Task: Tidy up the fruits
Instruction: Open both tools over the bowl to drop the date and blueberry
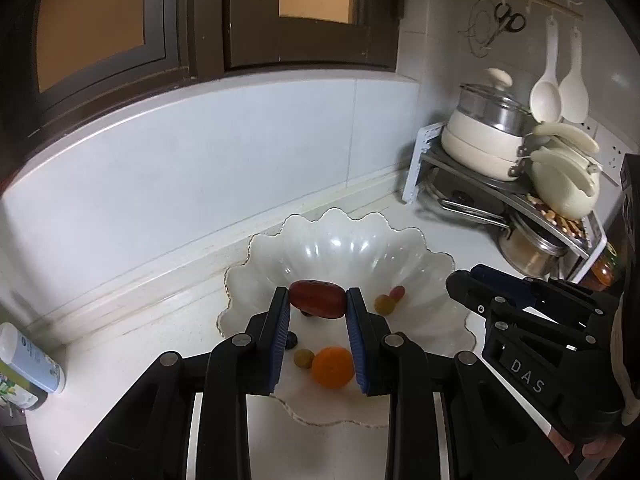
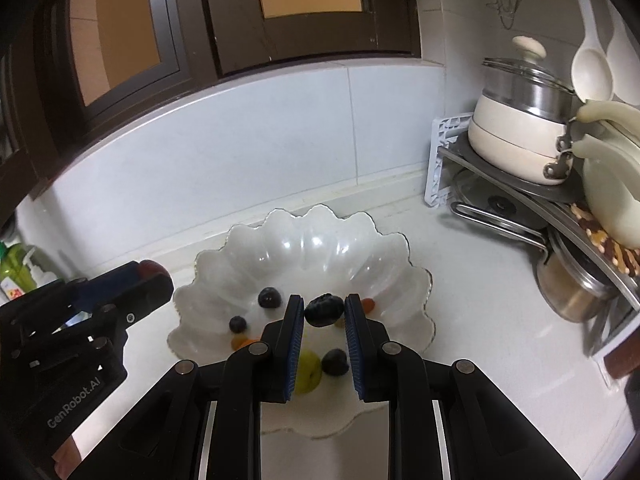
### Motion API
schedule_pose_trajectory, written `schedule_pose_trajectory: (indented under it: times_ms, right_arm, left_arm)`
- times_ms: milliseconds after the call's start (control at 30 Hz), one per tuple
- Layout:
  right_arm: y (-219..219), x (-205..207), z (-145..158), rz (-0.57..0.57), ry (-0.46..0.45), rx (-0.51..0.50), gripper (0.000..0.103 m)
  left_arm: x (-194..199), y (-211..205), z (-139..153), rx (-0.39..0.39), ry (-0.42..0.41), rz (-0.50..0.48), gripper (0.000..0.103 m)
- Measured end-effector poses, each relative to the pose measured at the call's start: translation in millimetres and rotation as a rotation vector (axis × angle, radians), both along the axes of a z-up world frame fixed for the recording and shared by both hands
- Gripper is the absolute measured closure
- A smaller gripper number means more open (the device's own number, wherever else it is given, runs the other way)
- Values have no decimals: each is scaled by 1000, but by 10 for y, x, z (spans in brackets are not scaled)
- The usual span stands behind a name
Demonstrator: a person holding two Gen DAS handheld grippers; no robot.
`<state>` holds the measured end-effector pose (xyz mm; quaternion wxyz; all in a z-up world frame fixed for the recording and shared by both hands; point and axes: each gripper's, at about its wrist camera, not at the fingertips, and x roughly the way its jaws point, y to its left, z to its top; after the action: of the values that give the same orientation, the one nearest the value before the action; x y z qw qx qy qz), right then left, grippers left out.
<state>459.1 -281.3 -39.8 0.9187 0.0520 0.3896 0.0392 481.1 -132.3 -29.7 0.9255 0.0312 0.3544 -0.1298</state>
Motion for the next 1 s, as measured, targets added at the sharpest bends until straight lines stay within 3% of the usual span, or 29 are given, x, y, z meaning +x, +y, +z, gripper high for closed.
schedule_pose_trajectory:
  times_ms: [733, 833, 900, 1000]
  right_arm:
    - [-77, 712, -403, 11, 175, -41, 80]
    - [-89, 743, -426, 4, 192, -35, 78]
    - [-97, 741, -437, -2, 201, -36, 72]
    - [-104, 696, -430, -11, 202, -41, 68]
  left_arm:
    - [798, -111, -483, 44, 218, 25, 74]
    - [823, -118, -524, 59, 233, 31, 69]
    - [809, -115, -516, 61, 229, 26, 55]
    - [748, -106, -471, 77, 204, 26, 54]
